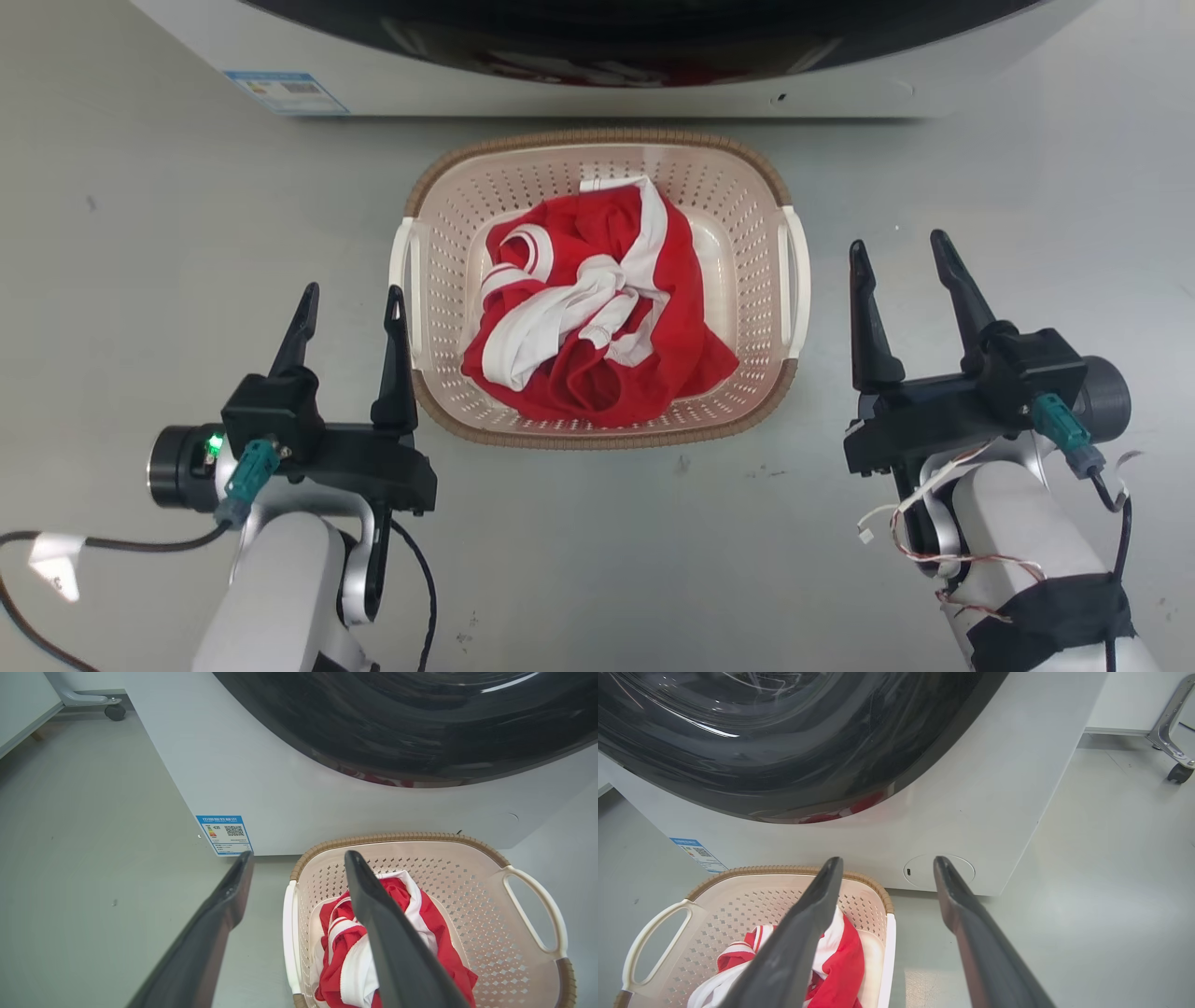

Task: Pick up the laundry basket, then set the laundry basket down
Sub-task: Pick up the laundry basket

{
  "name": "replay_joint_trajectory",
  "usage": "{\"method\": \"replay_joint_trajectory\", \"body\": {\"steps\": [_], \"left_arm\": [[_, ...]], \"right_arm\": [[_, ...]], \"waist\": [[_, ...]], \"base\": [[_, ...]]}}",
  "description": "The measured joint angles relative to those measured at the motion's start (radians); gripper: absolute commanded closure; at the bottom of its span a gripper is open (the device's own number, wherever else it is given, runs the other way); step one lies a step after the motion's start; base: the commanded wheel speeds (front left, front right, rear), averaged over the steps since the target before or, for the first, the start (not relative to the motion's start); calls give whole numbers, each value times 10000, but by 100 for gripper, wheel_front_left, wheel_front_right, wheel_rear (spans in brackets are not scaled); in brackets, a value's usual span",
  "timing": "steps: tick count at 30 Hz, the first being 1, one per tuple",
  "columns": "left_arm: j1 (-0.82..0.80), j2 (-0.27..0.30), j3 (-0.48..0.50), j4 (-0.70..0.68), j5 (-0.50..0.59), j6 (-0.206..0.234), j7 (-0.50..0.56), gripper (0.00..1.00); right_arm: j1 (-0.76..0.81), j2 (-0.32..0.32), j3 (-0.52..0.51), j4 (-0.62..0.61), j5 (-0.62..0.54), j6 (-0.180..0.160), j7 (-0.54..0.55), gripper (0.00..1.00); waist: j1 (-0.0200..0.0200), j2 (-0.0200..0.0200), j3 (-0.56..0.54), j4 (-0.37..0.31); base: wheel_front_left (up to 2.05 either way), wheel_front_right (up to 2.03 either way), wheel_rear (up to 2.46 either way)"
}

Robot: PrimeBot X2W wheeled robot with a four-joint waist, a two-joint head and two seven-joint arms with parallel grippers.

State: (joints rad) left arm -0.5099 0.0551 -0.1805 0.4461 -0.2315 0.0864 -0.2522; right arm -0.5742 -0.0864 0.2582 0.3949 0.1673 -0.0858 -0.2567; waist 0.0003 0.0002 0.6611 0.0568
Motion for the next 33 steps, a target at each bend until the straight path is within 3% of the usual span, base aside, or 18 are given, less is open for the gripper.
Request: {"method": "replay_joint_trajectory", "body": {"steps": [19, 33], "left_arm": [[-2439, -186, 6, 2247, -385, -267, 12, 0], [-3309, -234, -199, 3699, -487, -608, 10, 0]], "right_arm": [[-2378, -150, -35, 1758, -293, 155, 0, 0], [-2873, -10, 46, 3007, -257, 153, 0, 0]], "waist": [[-2, 0, 2557, 300], [-3, -2, 3256, 412]], "base": [[0, 0, 0], [0, 0, 0]]}}
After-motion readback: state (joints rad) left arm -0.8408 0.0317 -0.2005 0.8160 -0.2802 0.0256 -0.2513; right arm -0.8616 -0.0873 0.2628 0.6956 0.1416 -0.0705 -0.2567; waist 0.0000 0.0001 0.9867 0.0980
